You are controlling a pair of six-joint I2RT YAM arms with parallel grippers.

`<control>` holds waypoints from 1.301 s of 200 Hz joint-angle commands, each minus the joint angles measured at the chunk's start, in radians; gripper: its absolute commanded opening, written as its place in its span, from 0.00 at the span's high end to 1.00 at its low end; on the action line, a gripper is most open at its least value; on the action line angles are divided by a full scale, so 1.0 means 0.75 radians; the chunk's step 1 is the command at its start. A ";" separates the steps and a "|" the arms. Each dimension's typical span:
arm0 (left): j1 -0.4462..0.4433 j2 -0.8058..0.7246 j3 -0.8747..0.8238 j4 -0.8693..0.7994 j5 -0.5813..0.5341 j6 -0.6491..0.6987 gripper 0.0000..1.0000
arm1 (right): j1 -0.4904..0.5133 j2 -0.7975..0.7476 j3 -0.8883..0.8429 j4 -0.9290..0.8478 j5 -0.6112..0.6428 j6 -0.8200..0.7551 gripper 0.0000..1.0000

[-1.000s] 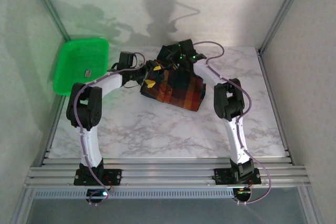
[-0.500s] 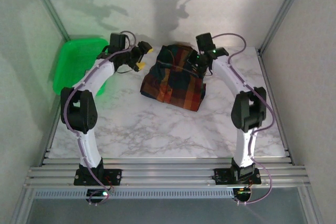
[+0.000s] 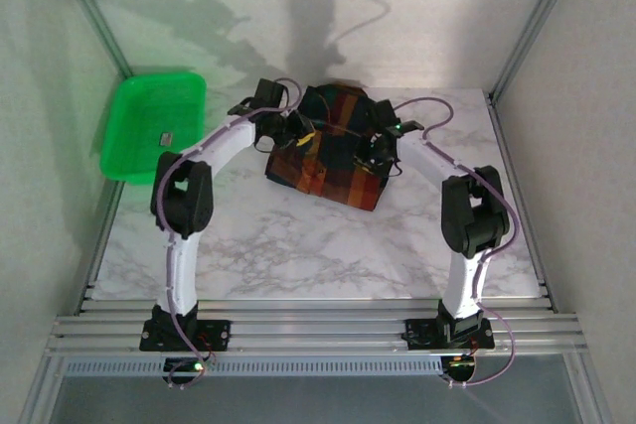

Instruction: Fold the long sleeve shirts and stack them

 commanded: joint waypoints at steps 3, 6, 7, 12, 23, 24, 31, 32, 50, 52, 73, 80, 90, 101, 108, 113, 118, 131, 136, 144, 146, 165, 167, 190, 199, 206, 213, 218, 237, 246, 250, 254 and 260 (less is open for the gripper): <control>0.034 0.120 0.149 0.037 -0.112 0.008 0.81 | 0.035 0.031 -0.068 0.036 0.047 0.002 0.76; 0.038 0.139 0.165 0.040 -0.118 -0.003 0.80 | 0.039 0.031 -0.077 0.036 0.048 0.007 0.76; 0.039 0.145 0.170 0.043 -0.119 -0.005 0.80 | 0.040 0.032 -0.079 0.036 0.050 0.008 0.76; 0.046 0.172 0.192 0.051 -0.130 -0.022 0.79 | 0.049 0.034 -0.089 0.035 0.059 0.013 0.76; 0.051 0.232 0.244 0.077 -0.127 -0.048 0.78 | 0.067 0.038 -0.116 0.019 0.086 0.031 0.78; 0.051 0.234 0.251 0.077 -0.127 -0.049 0.78 | 0.068 0.039 -0.118 0.018 0.087 0.033 0.78; 0.053 0.280 0.296 0.065 -0.127 -0.056 0.76 | 0.079 0.040 -0.141 0.018 0.101 0.057 0.79; 0.052 0.287 0.304 0.061 -0.127 -0.057 0.76 | 0.081 0.040 -0.147 0.019 0.100 0.061 0.79; 0.051 0.371 0.422 -0.013 -0.106 -0.045 0.73 | 0.120 0.052 -0.202 0.042 0.099 0.111 0.79; 0.051 0.372 0.428 -0.016 -0.103 -0.041 0.72 | 0.124 0.055 -0.205 0.042 0.098 0.118 0.79; 0.057 0.304 0.422 -0.045 -0.135 -0.003 0.46 | 0.194 0.077 -0.244 0.060 0.075 0.175 0.81; 0.062 0.265 0.409 -0.063 -0.160 0.004 0.40 | 0.220 0.079 -0.267 0.079 0.069 0.210 0.81; 0.071 0.183 0.386 -0.102 -0.176 0.026 0.31 | 0.255 0.079 -0.310 0.119 0.040 0.283 0.81; 0.070 0.052 0.324 -0.158 -0.223 0.064 0.24 | 0.294 0.069 -0.359 0.159 0.000 0.394 0.82; 0.067 -0.054 0.249 -0.185 -0.263 0.089 0.20 | 0.327 0.050 -0.393 0.203 -0.018 0.464 0.82; 0.063 -0.131 0.180 -0.203 -0.293 0.110 0.17 | 0.357 0.035 -0.414 0.220 -0.016 0.515 0.81; 0.063 -0.221 0.106 -0.224 -0.322 0.129 0.15 | 0.383 0.019 -0.430 0.234 -0.013 0.579 0.81; 0.065 -0.440 -0.128 -0.287 -0.424 0.173 0.08 | 0.483 -0.009 -0.450 0.302 -0.030 0.711 0.81; 0.067 -0.519 -0.223 -0.315 -0.451 0.186 0.07 | 0.518 -0.011 -0.439 0.307 -0.035 0.758 0.80; 0.072 -0.637 -0.375 -0.359 -0.494 0.205 0.06 | 0.573 -0.011 -0.414 0.290 -0.036 0.829 0.79; 0.071 -0.667 -0.416 -0.369 -0.504 0.208 0.06 | 0.584 -0.009 -0.406 0.284 -0.037 0.846 0.79; 0.069 -0.943 -0.815 -0.361 -0.552 0.167 0.04 | 0.656 -0.016 -0.364 0.311 -0.097 0.974 0.75; 0.071 -0.970 -0.855 -0.353 -0.543 0.155 0.04 | 0.660 -0.021 -0.359 0.314 -0.101 0.983 0.74; 0.074 -1.200 -1.244 -0.189 -0.408 -0.007 0.03 | 0.671 -0.128 -0.308 0.237 -0.092 0.980 0.65; 0.074 -1.254 -1.354 -0.113 -0.351 -0.059 0.03 | 0.661 -0.188 -0.274 0.164 -0.050 0.917 0.59; 0.076 -1.290 -1.430 -0.038 -0.307 -0.104 0.03 | 0.644 -0.229 -0.237 0.097 -0.023 0.851 0.55; 0.080 -1.318 -1.496 0.045 -0.267 -0.145 0.05 | 0.623 -0.257 -0.189 0.021 -0.005 0.764 0.52; 0.080 -1.330 -1.529 0.099 -0.242 -0.167 0.05 | 0.602 -0.273 -0.155 -0.031 0.007 0.703 0.50; 0.083 -1.327 -1.618 0.296 -0.139 -0.248 0.08 | 0.511 -0.285 -0.046 -0.166 0.004 0.455 0.43; 0.082 -1.310 -1.648 0.375 -0.103 -0.282 0.10 | 0.464 -0.278 -0.009 -0.196 -0.005 0.336 0.40; 0.082 -1.301 -1.659 0.411 -0.090 -0.301 0.10 | 0.452 -0.270 0.004 -0.208 -0.012 0.287 0.38; 0.082 -1.293 -1.670 0.443 -0.082 -0.314 0.10 | 0.434 -0.261 0.019 -0.225 -0.018 0.244 0.38; 0.084 -1.283 -1.679 0.486 -0.076 -0.334 0.10 | 0.396 -0.246 0.038 -0.248 -0.025 0.194 0.37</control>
